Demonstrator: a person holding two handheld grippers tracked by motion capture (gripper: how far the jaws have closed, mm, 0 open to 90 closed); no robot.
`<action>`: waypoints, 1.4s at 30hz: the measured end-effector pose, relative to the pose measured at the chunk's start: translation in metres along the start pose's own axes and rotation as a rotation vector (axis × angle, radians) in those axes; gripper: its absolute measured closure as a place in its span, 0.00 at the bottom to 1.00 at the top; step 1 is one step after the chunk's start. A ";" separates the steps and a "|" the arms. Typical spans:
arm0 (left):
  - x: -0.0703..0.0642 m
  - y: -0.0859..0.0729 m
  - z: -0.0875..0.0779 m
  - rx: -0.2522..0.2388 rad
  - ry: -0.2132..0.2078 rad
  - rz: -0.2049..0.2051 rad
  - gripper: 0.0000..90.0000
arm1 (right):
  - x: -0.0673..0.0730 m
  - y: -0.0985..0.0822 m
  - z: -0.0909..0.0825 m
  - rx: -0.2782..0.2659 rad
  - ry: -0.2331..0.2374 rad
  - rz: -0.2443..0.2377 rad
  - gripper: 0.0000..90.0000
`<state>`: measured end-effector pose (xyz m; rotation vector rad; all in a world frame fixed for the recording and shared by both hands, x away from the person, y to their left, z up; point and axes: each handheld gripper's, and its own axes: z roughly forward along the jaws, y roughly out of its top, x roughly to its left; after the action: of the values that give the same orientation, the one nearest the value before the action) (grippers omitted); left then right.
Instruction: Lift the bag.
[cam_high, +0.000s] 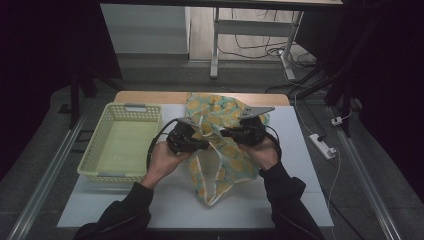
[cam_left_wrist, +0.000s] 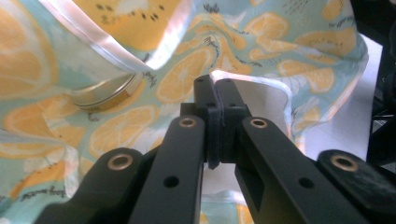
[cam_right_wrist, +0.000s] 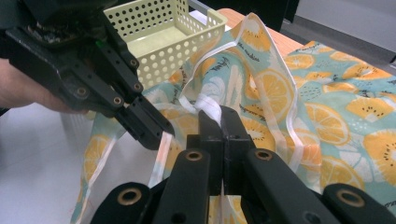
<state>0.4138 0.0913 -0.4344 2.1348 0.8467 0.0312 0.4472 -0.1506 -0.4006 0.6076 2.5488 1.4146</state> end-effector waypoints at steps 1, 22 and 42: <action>0.000 0.001 -0.001 -0.002 0.001 0.000 0.99 | 0.001 0.001 -0.001 -0.002 0.002 -0.001 1.00; -0.001 0.021 -0.039 -0.047 -0.007 0.010 0.99 | 0.012 0.024 -0.014 -0.024 0.003 -0.025 1.00; 0.006 0.044 -0.068 -0.123 -0.031 -0.008 1.00 | 0.017 0.045 -0.022 -0.040 0.006 -0.066 1.00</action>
<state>0.4232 0.1225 -0.3597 2.0116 0.8149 0.0453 0.4365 -0.1396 -0.3503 0.5089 2.5145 1.4440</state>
